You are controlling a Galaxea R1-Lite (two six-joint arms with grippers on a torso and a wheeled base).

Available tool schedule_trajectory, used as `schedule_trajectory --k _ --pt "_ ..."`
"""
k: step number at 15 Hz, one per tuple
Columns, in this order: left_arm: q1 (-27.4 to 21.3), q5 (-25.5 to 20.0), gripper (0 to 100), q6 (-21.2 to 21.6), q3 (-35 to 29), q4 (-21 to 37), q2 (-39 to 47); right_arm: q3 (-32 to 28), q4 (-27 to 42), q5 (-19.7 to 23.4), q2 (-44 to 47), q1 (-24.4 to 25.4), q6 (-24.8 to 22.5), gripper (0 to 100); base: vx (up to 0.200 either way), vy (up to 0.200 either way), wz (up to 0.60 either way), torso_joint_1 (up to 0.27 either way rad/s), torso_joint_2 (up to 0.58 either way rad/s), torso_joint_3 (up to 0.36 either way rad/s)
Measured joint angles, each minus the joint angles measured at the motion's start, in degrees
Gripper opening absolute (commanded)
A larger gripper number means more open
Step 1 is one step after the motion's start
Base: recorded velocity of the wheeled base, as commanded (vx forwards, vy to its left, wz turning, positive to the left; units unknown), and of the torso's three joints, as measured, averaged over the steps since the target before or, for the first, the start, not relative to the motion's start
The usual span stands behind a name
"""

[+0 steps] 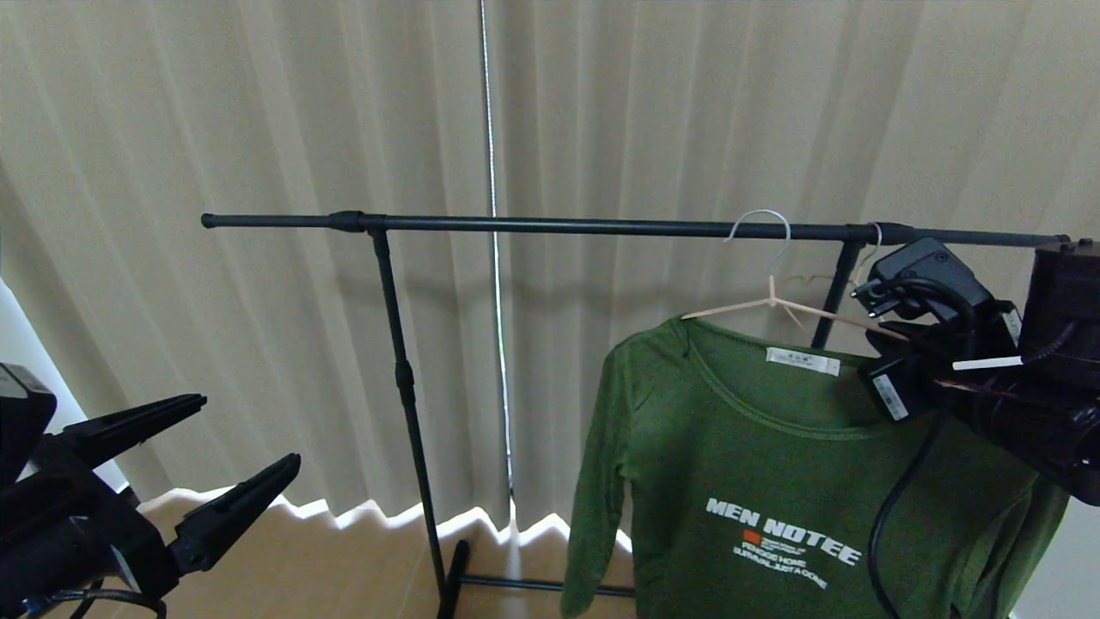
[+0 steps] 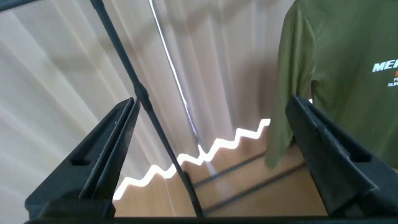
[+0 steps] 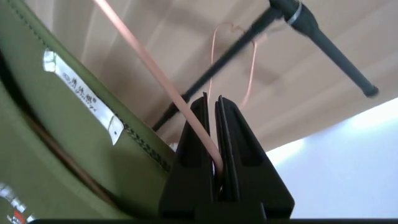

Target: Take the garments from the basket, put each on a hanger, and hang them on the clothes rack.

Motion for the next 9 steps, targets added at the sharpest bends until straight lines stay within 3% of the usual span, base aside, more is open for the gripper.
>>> schedule_trajectory --k 8,9 --pt "-0.22 -0.02 100 0.15 0.35 0.0 0.28 -0.17 -0.18 0.0 1.57 0.0 1.34 0 0.2 0.0 0.0 0.002 0.0 0.002" --pt "-0.22 -0.05 100 0.22 0.51 0.02 0.26 -0.41 -0.24 0.0 1.94 0.01 1.67 0 0.0 0.0 0.0 0.0 0.0 0.0"
